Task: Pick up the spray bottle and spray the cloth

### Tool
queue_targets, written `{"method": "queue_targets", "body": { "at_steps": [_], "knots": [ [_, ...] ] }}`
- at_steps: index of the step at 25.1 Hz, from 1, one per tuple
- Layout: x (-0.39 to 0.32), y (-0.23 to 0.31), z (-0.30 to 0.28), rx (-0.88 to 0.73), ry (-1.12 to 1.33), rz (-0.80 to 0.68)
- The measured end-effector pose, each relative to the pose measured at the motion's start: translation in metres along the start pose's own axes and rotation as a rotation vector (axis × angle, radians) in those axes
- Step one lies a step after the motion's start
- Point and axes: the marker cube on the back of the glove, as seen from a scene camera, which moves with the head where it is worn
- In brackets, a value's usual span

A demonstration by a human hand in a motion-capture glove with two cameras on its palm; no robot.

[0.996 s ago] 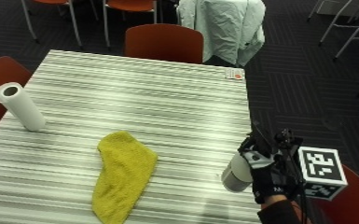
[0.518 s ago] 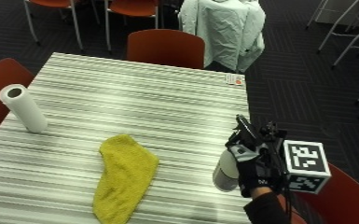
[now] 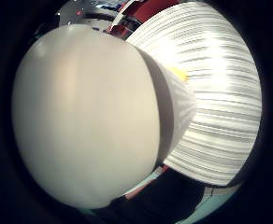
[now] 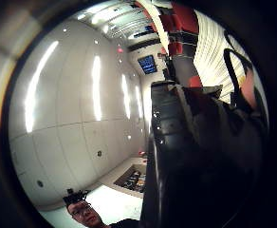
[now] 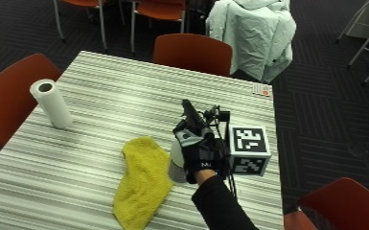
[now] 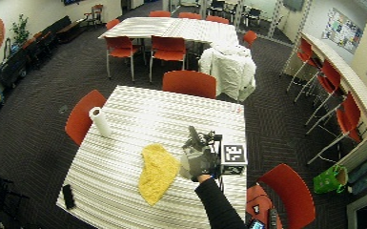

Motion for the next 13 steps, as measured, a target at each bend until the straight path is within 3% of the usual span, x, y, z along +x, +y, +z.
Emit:
{"method": "queue_targets", "body": {
  "at_steps": [13],
  "knots": [
    [0.007, -0.008, 0.033, 0.001, 0.062, 0.105]
  ]
}}
